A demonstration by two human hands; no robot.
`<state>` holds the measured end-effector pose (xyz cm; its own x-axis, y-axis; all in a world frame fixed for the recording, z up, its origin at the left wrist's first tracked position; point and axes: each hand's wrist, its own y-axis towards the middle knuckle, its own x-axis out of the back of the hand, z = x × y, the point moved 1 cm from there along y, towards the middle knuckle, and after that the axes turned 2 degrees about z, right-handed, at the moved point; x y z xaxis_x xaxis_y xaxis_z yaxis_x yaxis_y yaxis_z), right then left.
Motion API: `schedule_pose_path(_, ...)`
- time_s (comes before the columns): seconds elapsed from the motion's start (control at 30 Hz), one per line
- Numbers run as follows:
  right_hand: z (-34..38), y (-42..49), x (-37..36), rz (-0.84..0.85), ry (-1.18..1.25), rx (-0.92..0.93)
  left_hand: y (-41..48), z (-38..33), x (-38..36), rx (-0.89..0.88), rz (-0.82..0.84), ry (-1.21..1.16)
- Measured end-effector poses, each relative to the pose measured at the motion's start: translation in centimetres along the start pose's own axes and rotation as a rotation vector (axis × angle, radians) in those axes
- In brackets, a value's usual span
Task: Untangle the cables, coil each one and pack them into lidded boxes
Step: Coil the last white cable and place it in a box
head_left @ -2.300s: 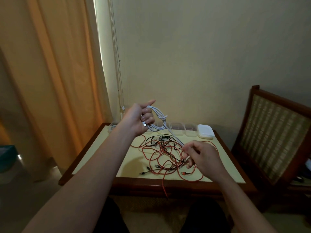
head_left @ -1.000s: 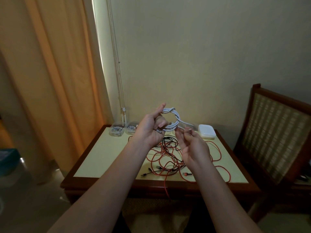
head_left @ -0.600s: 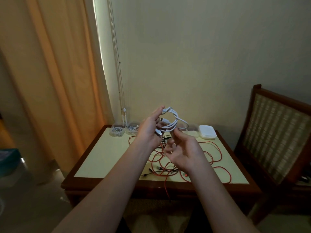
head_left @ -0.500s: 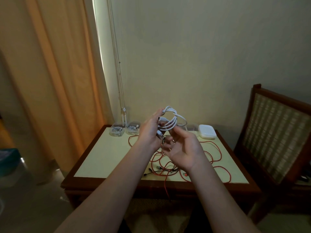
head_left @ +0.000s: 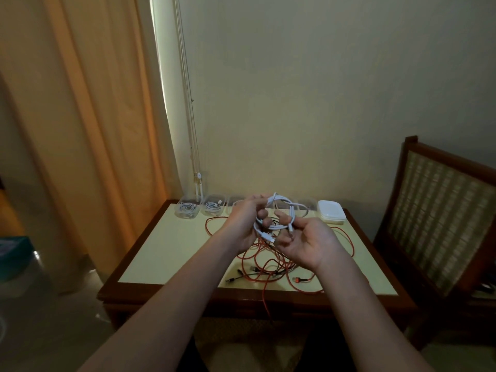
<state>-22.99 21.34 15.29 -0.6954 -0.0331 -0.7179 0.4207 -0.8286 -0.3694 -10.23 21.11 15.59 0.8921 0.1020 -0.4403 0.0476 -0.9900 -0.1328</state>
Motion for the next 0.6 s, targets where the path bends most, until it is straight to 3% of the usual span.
schedule_pose_path(0.13, -0.4, 0.3, 0.3, 0.011, -0.076, -0.054, -0.6, 0.8, 0.0, -0.229, -0.108, 0.476)
schedule_pose_path(0.2, -0.3, 0.0, 0.4, 0.047, -0.125, -0.078, -0.6, 1.1, 0.4, -0.325, -0.106, 0.553)
schedule_pose_path(0.33, -0.2, 0.0, 0.7, 0.145, -0.344, -0.051, -0.2, 1.1, 1.1, -0.313, -0.113, 0.417)
schedule_pose_path(0.6, -1.4, 0.3, 0.2, -0.007, -0.753, 0.285, 0.1, 0.4, 0.0, -0.085, 0.025, -0.069)
